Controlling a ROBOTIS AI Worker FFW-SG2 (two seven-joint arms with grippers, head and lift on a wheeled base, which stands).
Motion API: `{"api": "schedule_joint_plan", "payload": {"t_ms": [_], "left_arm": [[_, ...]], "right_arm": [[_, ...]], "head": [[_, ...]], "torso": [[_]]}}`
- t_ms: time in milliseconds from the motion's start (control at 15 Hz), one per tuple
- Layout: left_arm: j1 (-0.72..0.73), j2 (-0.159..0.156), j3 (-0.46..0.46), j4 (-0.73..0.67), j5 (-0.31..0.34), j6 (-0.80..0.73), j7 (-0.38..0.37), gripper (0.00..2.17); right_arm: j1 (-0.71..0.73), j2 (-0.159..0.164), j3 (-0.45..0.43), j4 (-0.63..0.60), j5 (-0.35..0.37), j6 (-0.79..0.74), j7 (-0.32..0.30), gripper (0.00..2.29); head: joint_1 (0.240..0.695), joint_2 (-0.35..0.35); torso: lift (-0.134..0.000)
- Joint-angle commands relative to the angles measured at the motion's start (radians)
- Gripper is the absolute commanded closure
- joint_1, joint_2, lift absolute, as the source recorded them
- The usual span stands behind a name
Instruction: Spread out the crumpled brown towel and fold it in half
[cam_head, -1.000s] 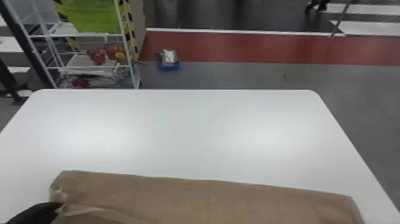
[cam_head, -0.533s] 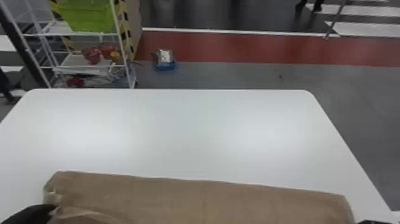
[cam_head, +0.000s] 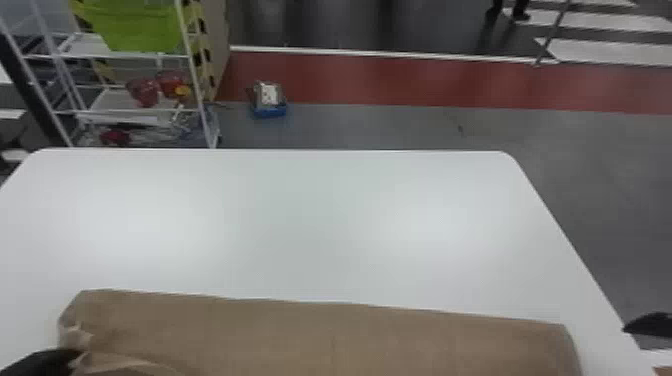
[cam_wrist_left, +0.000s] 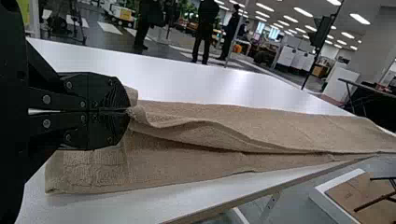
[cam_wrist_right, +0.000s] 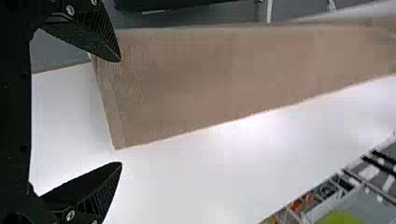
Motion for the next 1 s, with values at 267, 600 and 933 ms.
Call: {"api": "schedule_joint_plan", "payload": {"t_ms": [267,600,933], "left_arm": [[0.001,-0.001,-0.014,0.0,-0.011,0.0,-0.002,1.55],[0.001,-0.001,-0.008,-0.011,-0.057,-0.012,-0.003,1.55],[0.0,0.002,0.017,-0.014,-0.103,-0.009,0.052,0.0]], "right_arm": [[-0.074,0.008,0.076,0.008,-0.123,0.365,0.003,0.07],[-0.128,0.02,0.27,0.007,0.033,0.463,-0.12,0.08],[-0.143,0.02,0.323,0.007,0.053,0.478,-0.12,0.08]], "head": [[0.695,-0.138],[0.695,-0.056],[0.695,0.012]], "torso": [[-0.123],[-0.123],[-0.123]]}}
